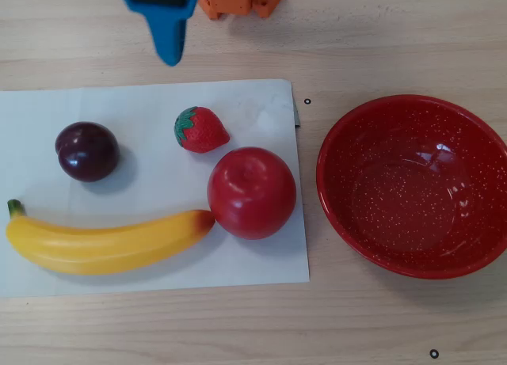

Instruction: Grasp the banana and put it in the red bowl

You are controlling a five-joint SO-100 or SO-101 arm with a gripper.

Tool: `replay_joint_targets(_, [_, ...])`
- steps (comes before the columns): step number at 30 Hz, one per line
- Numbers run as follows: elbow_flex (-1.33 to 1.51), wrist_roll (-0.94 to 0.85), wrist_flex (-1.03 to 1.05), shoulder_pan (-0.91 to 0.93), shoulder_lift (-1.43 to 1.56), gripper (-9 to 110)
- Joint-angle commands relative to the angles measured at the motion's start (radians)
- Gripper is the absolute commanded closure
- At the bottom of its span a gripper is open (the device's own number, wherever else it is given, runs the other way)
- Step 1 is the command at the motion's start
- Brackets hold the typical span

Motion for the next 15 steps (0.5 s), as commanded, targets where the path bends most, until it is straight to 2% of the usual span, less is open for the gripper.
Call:
replay_joint_targets(1, [-0.238, 0.051, 0.074, -0.025, -0.058, 101])
replay_joint_targets(7, [-0.563, 0.084, 0.156, -0.077, -0.308, 101])
replay_joint_targets(15, [-0.822, 0.124, 0.179, -0.147, -0.548, 97])
